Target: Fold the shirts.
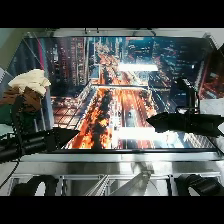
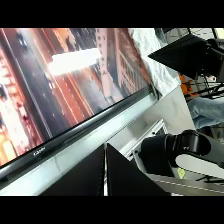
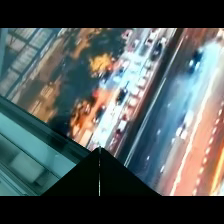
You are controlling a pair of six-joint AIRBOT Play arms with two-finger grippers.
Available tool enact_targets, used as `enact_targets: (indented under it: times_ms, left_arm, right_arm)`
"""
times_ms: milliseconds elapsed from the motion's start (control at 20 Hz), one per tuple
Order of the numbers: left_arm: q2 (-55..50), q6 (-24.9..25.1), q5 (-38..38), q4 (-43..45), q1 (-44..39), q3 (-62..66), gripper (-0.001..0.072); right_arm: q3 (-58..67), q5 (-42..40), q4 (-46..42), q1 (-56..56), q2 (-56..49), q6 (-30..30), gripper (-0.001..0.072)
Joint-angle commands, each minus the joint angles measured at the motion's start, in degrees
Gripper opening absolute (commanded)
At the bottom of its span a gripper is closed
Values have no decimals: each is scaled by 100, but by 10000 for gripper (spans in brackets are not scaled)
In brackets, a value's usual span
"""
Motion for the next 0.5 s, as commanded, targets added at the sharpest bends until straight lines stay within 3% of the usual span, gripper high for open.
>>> enact_targets:
  times_ms: [0, 200, 300, 400, 450]
  left_arm:
    - [4, -4, -17, 0, -4, -2, 16]
    - [2, 0, 247, 101, 2, 68, 6]
    - [2, -2, 684, 708, 98, 507, 24]
    - [-149, -11, 1172, 1657, 444, 1272, 542]
    - [-350, -98, 1381, 2120, 678, 1655, 720]
  right_arm:
    - [-2, 7, 0, 4, 4, 2, 22]
    - [-2, 7, 0, 4, 4, 2, 21]
    - [-2, 7, 0, 4, 7, 2, 22]
    - [-2, 7, 0, 4, 4, 4, 21]
    - [-2, 7, 0, 4, 7, 2, 22]
